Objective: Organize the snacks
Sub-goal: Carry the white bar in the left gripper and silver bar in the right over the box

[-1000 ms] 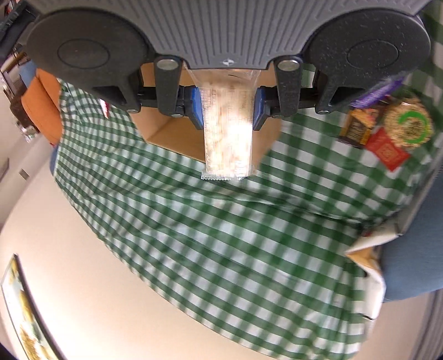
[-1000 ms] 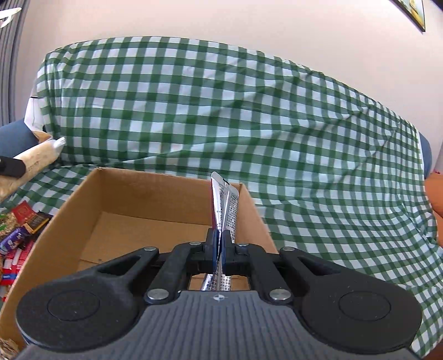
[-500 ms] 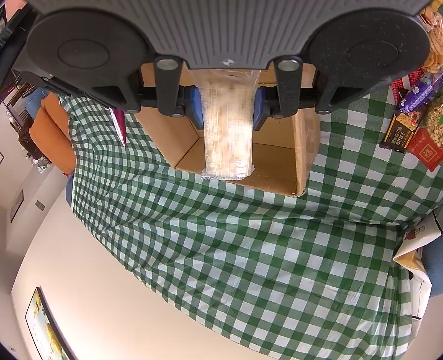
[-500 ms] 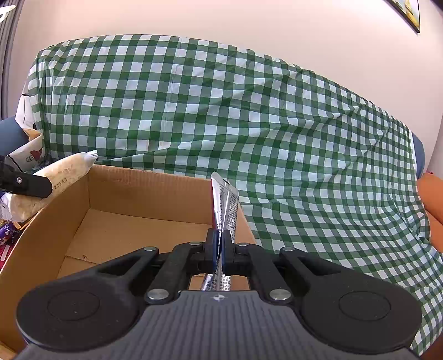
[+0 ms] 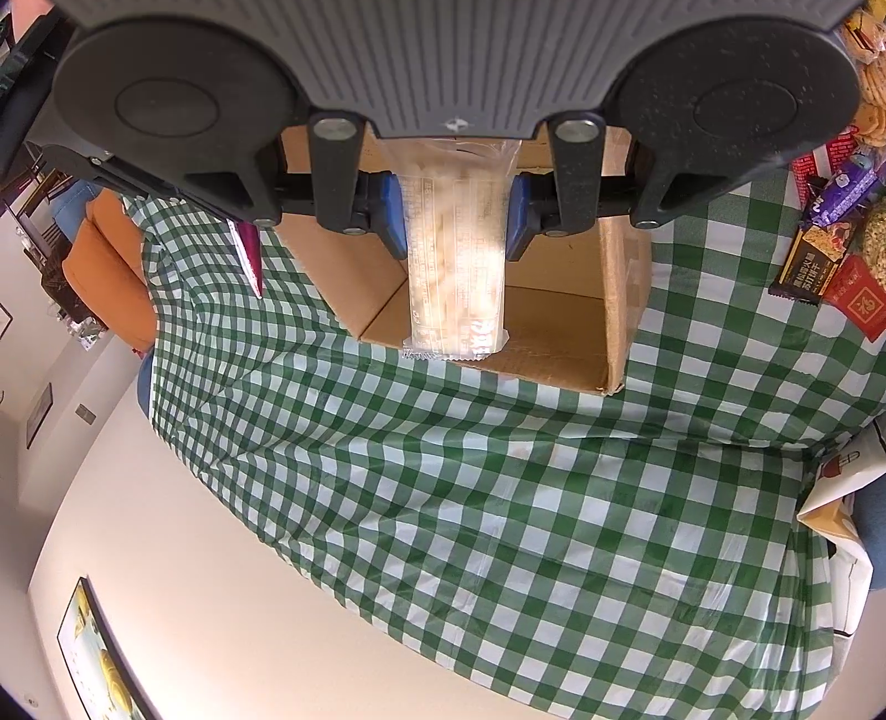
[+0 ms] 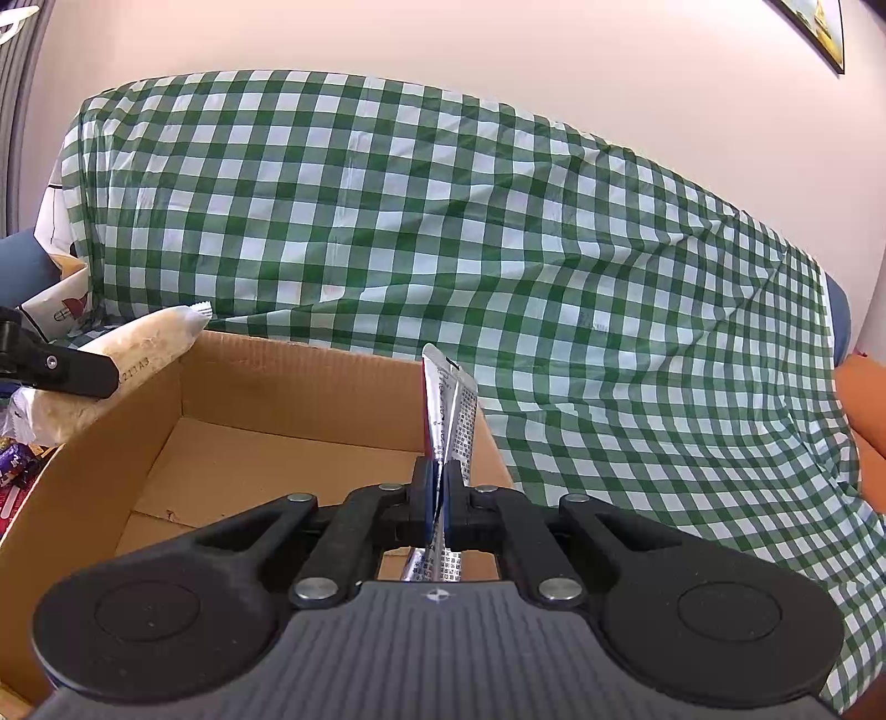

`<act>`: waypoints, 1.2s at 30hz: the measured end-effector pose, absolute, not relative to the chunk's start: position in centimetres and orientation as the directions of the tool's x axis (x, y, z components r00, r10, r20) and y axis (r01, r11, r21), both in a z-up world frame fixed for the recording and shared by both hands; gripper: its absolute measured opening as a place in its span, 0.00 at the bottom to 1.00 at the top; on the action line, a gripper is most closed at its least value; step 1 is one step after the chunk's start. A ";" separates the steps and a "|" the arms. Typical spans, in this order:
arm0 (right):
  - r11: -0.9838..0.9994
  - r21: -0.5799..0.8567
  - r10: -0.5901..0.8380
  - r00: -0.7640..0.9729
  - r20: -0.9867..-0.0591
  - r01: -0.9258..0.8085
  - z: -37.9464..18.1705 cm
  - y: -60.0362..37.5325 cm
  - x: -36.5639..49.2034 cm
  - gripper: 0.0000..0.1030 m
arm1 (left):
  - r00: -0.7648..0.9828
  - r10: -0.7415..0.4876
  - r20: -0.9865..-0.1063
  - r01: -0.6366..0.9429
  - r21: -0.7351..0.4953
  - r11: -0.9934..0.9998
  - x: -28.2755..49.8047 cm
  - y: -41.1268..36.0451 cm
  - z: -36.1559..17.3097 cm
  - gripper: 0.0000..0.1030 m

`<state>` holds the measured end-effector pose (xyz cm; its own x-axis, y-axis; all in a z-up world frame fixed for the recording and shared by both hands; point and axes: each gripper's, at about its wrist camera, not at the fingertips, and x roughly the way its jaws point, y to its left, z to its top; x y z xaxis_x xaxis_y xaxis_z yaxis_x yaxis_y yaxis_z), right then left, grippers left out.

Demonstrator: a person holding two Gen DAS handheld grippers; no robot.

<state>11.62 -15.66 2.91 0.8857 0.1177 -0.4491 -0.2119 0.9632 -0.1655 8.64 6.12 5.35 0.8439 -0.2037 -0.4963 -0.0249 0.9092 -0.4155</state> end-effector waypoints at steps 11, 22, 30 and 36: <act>0.962 -0.171 0.116 0.886 -0.448 -0.213 2.9 -15.6 11.6 0.03 | 0.845 -0.213 -0.491 -0.010 -0.413 0.910 8.6 5.7 5.4 0.38; 0.961 -0.174 0.117 0.886 -0.449 -0.215 3.0 -15.5 11.6 0.03 | 0.846 -0.214 -0.488 -0.003 -0.406 0.914 8.6 5.5 5.4 0.38; 0.961 -0.173 0.116 0.885 -0.452 -0.215 3.0 -15.5 11.7 0.03 | 0.845 -0.218 -0.489 0.005 -0.400 0.917 8.5 5.1 5.4 0.38; 0.959 -0.178 0.120 0.884 -0.452 -0.221 3.0 -15.4 11.7 0.03 | 0.845 -0.217 -0.489 0.006 -0.398 0.918 8.5 5.1 5.4 0.38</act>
